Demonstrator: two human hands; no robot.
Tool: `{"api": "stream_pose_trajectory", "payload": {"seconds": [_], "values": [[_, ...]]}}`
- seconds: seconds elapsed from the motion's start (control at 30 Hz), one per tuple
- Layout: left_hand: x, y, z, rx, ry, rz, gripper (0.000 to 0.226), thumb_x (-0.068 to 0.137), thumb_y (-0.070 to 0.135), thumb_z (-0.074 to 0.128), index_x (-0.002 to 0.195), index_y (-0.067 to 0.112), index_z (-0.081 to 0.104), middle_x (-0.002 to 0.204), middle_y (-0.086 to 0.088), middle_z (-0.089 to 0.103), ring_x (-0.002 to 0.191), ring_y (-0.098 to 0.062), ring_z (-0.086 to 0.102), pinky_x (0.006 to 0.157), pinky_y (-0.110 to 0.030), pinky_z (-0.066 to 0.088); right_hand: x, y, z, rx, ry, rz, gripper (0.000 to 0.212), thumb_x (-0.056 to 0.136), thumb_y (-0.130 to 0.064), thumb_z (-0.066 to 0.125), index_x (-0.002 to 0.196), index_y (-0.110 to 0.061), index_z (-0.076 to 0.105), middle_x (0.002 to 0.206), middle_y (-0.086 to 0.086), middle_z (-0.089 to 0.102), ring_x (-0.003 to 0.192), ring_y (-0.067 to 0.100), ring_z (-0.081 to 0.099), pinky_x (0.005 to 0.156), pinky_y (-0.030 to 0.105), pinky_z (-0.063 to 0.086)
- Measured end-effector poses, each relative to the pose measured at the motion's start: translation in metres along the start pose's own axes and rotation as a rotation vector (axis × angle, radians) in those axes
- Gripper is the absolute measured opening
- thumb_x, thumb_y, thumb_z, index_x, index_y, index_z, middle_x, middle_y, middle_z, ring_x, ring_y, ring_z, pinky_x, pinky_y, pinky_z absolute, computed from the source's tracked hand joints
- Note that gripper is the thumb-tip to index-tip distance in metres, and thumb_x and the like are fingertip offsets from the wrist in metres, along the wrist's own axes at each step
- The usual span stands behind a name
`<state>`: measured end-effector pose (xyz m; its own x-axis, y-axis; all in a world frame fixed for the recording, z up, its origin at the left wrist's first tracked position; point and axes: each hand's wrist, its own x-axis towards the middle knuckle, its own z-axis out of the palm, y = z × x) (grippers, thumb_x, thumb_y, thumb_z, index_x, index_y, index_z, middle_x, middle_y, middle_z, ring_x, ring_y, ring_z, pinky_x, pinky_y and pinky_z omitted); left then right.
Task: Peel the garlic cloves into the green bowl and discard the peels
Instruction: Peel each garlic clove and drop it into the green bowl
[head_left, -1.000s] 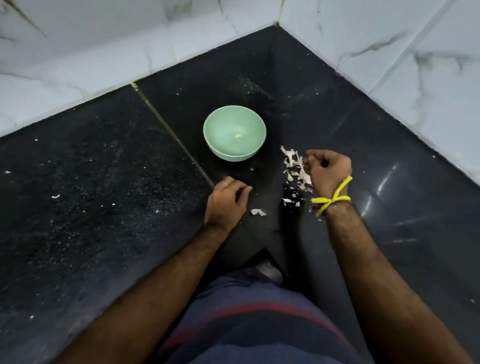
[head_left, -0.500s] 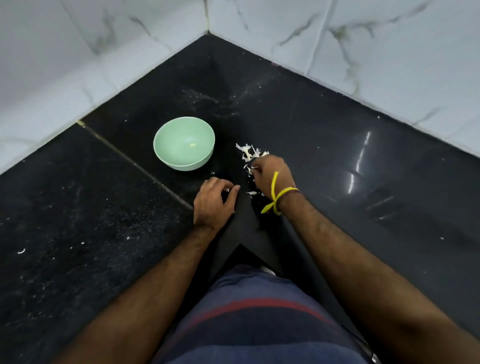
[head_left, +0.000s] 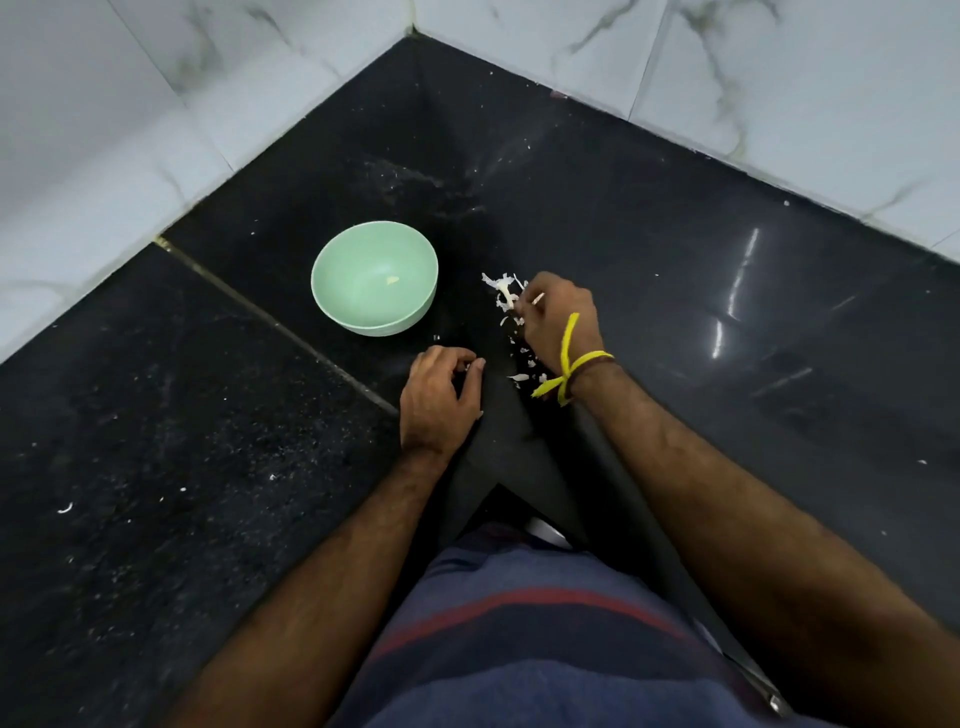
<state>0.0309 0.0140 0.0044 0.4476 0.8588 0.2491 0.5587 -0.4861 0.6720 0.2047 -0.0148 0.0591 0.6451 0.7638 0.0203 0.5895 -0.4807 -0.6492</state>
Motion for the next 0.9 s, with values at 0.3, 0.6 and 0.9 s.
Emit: {"api": "stream_pose_trajectory", "payload": {"seconds": [0.3, 0.6, 0.9], "values": [[-0.001, 0.0, 0.0, 0.014, 0.022, 0.066, 0.008, 0.096, 0.018, 0.064, 0.093, 0.014, 0.07, 0.093, 0.0, 0.066, 0.088, -0.023, 0.059, 0.081, -0.029, 0.044, -0.042, 0.007, -0.017, 0.848, -0.163, 0.436, 0.016, 0.084, 0.012, 0.062, 0.074, 0.0, 0.062, 0.068, 0.016, 0.066, 0.052, 0.02, 0.064, 0.05, 0.025, 0.054], [-0.028, 0.0, -0.01, -0.036, 0.137, 0.071, 0.023, 0.091, 0.003, 0.057, 0.108, 0.009, 0.072, 0.105, -0.006, 0.07, 0.099, -0.022, 0.059, 0.093, -0.034, 0.047, -0.078, 0.026, -0.034, 0.778, -0.231, 0.401, 0.011, 0.077, 0.001, 0.079, 0.084, -0.001, 0.071, 0.073, 0.013, 0.071, 0.06, 0.016, 0.068, 0.056, 0.025, 0.058], [-0.051, 0.001, -0.006, 0.089, 0.036, 0.181, 0.015, 0.092, 0.021, 0.063, 0.099, 0.012, 0.073, 0.095, -0.007, 0.066, 0.089, -0.029, 0.06, 0.08, -0.044, 0.05, -0.09, 0.022, -0.013, 0.395, -0.366, 0.248, 0.002, 0.083, -0.001, 0.074, 0.084, -0.003, 0.073, 0.069, 0.01, 0.07, 0.058, 0.015, 0.066, 0.065, 0.031, 0.06]]}}
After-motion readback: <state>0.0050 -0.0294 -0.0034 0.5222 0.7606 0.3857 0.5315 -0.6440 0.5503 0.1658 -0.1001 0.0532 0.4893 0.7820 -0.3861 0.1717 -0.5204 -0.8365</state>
